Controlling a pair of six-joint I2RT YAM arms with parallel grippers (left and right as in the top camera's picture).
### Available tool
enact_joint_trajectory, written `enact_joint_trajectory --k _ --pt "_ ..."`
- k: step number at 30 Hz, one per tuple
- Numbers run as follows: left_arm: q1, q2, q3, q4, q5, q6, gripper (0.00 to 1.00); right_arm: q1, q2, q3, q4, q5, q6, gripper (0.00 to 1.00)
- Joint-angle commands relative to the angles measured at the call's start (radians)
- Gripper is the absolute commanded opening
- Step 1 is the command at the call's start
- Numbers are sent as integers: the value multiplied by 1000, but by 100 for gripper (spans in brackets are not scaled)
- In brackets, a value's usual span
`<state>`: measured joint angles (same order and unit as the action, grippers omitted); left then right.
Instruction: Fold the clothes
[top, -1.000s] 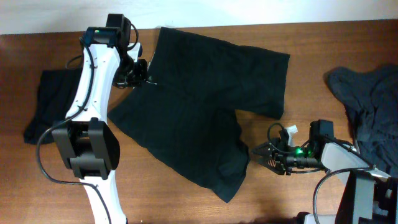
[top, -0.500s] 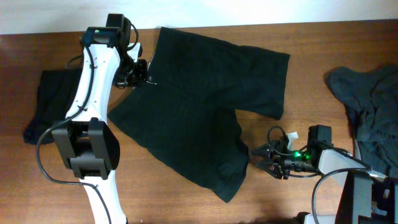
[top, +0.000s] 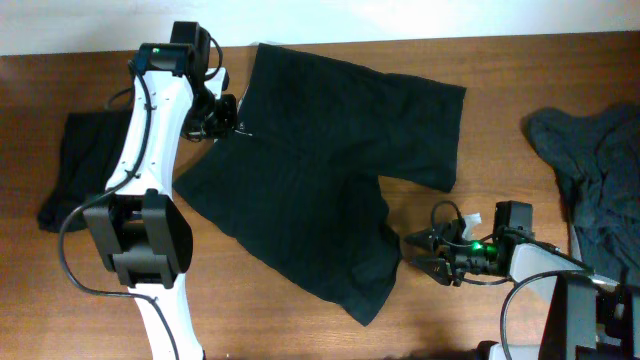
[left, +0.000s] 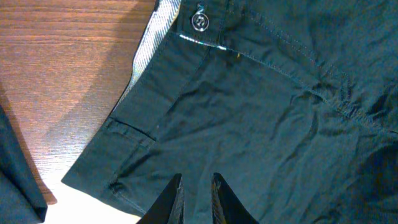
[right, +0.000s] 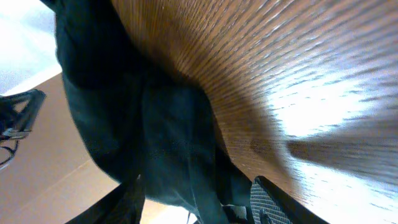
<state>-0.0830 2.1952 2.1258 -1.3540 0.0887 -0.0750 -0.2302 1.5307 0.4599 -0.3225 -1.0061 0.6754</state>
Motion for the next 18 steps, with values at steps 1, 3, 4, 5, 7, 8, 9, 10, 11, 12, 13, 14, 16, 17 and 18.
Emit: enact_joint_trajectory --k 1,3,4,5,7,8,9,10,11,12,13,14,16,17,18 --pt "-2 -2 1 6 -1 -6 16 51 1 -5 19 31 56 59" --pt "-2 -2 1 8 -1 -6 16 80 1 -5 58 31 94 59" --pt "-2 -2 1 9 -1 -6 16 94 1 -5 80 31 111 59" --pt "-2 -2 1 10 -1 -6 15 108 1 -5 98 32 131 59" --pt "-2 -2 1 10 -1 -6 16 132 1 -5 121 37 166 58" --pt "-2 -2 1 10 -1 -6 16 143 1 -5 125 51 180 56" --pt "-2 -2 1 9 -1 -6 16 149 1 -5 126 65 180 53" --pt "-2 -2 1 10 -3 -6 16 153 1 -6 125 80 179 50" --pt "-2 -2 1 10 -6 -6 16 157 1 -6 125 88 180 47" --pt "-2 -2 1 10 -8 -6 16 158 1 -6 126 97 179 43" --pt "-2 -2 1 10 -8 -6 16 158 1 -6 126 100 180 40" --pt "-2 -2 1 10 -8 -6 16 158 1 -6 126 102 180 37" --pt "-2 -2 1 13 -8 -6 16 158 1 -6 126 101 179 29" --pt "-2 -2 1 14 -8 -6 16 158 1 -5 128 101 179 22" --pt "-2 -2 1 14 -8 -6 16 158 1 -5 135 101 179 11"
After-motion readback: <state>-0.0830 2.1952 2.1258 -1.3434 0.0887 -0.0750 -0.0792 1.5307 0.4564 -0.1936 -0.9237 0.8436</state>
